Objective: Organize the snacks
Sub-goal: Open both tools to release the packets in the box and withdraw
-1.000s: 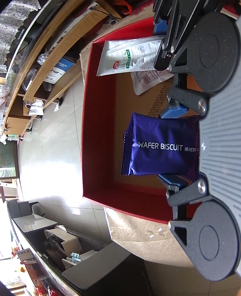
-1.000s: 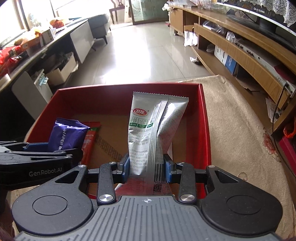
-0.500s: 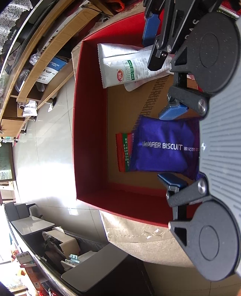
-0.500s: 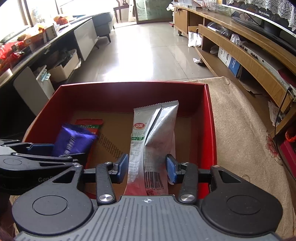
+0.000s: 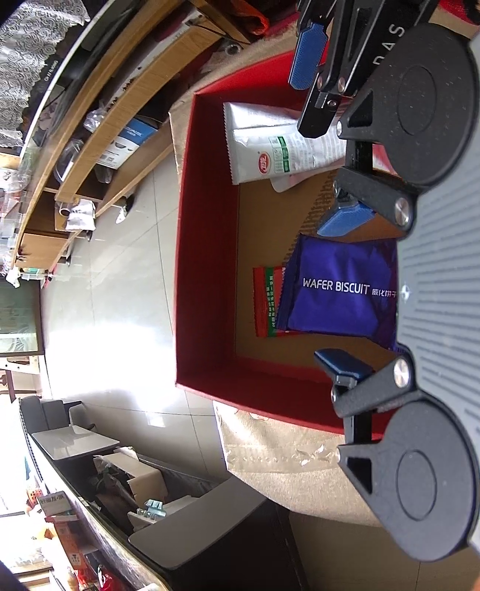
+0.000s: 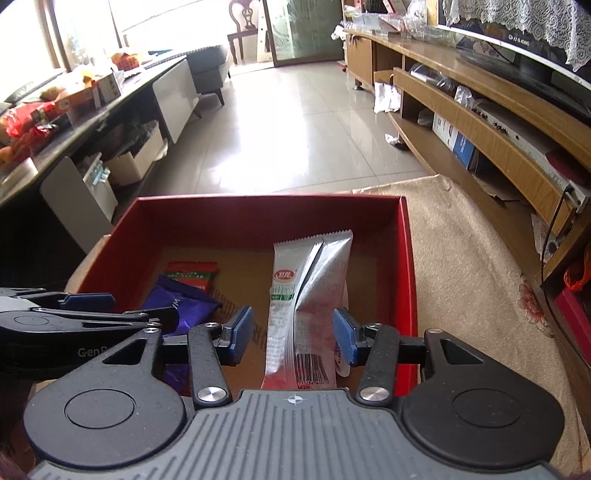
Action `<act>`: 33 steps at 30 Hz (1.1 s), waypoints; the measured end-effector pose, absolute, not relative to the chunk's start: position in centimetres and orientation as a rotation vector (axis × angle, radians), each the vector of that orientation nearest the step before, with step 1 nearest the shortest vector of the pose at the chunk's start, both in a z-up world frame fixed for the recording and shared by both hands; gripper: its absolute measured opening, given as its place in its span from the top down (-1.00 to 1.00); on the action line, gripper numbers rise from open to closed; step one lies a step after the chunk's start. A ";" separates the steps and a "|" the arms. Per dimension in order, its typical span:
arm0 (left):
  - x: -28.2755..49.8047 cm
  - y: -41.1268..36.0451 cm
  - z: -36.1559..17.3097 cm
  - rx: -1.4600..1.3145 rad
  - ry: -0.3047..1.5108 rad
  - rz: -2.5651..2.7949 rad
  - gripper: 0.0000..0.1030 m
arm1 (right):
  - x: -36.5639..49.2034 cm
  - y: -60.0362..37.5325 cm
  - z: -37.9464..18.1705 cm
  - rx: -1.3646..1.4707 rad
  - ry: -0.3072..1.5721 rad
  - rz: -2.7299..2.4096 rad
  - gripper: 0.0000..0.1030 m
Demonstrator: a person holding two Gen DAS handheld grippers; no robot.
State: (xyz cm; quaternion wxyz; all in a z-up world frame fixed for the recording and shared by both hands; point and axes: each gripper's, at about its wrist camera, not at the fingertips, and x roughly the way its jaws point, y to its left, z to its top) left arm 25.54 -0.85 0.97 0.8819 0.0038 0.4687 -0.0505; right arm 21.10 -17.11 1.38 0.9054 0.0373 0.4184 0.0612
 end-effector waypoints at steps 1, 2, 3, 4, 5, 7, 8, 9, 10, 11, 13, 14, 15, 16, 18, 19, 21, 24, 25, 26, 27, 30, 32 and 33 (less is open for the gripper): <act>25.4 -0.8 1.1 0.005 0.972 -0.106 -0.23 | 21.1 -17.2 1.5 0.079 0.861 0.125 -0.12; 25.2 -0.8 1.3 0.004 0.969 -0.107 -0.23 | 21.0 -17.2 1.6 0.081 0.857 0.124 -0.13; 25.0 -0.8 1.4 0.003 0.968 -0.110 -0.23 | 20.9 -17.2 1.7 0.083 0.854 0.125 -0.13; 24.9 -0.8 1.5 0.002 0.967 -0.113 -0.23 | 20.8 -17.2 1.8 0.082 0.854 0.125 -0.13; 24.7 -0.7 1.6 0.002 0.967 -0.114 -0.23 | 20.7 -17.3 1.9 0.082 0.851 0.122 -0.13; 24.3 -0.6 1.7 0.003 0.970 -0.121 -0.23 | 20.4 -17.3 2.1 0.082 0.846 0.121 -0.13; 24.2 -0.6 1.7 0.001 0.971 -0.122 -0.23 | 20.3 -17.3 2.2 0.082 0.844 0.120 -0.14; 23.9 -0.5 1.8 -0.001 0.972 -0.120 -0.23 | 20.1 -17.3 2.3 0.081 0.841 0.117 -0.17; 23.7 -0.5 1.9 -0.003 0.972 -0.121 -0.23 | 19.9 -17.4 2.4 0.081 0.840 0.115 -0.20; 23.5 -0.5 2.0 -0.005 0.972 -0.124 -0.23 | 19.7 -17.4 2.6 0.082 0.840 0.114 -0.21; 22.9 -0.3 2.3 -0.009 0.966 -0.126 -0.23 | 19.1 -17.4 2.8 0.081 0.835 0.117 -0.21; 22.7 -0.2 2.5 -0.012 0.962 -0.127 -0.23 | 18.9 -17.4 2.9 0.078 0.833 0.118 -0.22; 22.4 -0.1 2.7 -0.016 0.960 -0.128 -0.24 | 18.6 -17.4 3.0 0.076 0.831 0.118 -0.23; 22.2 0.0 2.8 -0.018 0.961 -0.130 -0.24 | 18.4 -17.4 3.1 0.074 0.829 0.118 -0.24; 21.7 0.1 2.9 -0.023 0.964 -0.138 -0.25 | 18.0 -17.5 3.2 0.071 0.828 0.116 -0.25; 21.5 0.1 2.9 -0.023 0.968 -0.141 -0.25 | 17.9 -17.5 3.2 0.071 0.829 0.115 -0.25; 21.0 0.2 2.8 -0.021 0.974 -0.141 -0.25 | 17.6 -17.4 3.1 0.071 0.834 0.115 -0.25; 20.3 0.3 2.8 -0.025 0.979 -0.144 -0.25 | 16.9 -17.2 3.2 0.069 0.836 0.122 -0.25; 20.0 0.3 2.8 -0.029 0.980 -0.145 -0.25 | 16.7 -17.1 3.3 0.067 0.835 0.126 -0.25; 19.9 0.4 2.8 -0.032 0.980 -0.147 -0.25 | 16.5 -17.1 3.4 0.065 0.833 0.130 -0.25; 19.6 0.5 2.8 -0.035 0.981 -0.149 -0.25 | 16.3 -17.0 3.4 0.063 0.833 0.134 -0.25; 19.0 0.7 2.8 -0.039 0.989 -0.149 -0.25 | 15.7 -16.8 3.4 0.060 0.837 0.140 -0.26; 18.4 1.0 2.7 -0.047 0.998 -0.153 -0.26 | 15.3 -16.8 3.3 0.059 0.842 0.141 -0.26; 18.1 1.1 2.7 -0.049 1.002 -0.155 -0.26 | 15.1 -16.8 3.3 0.058 0.846 0.141 -0.27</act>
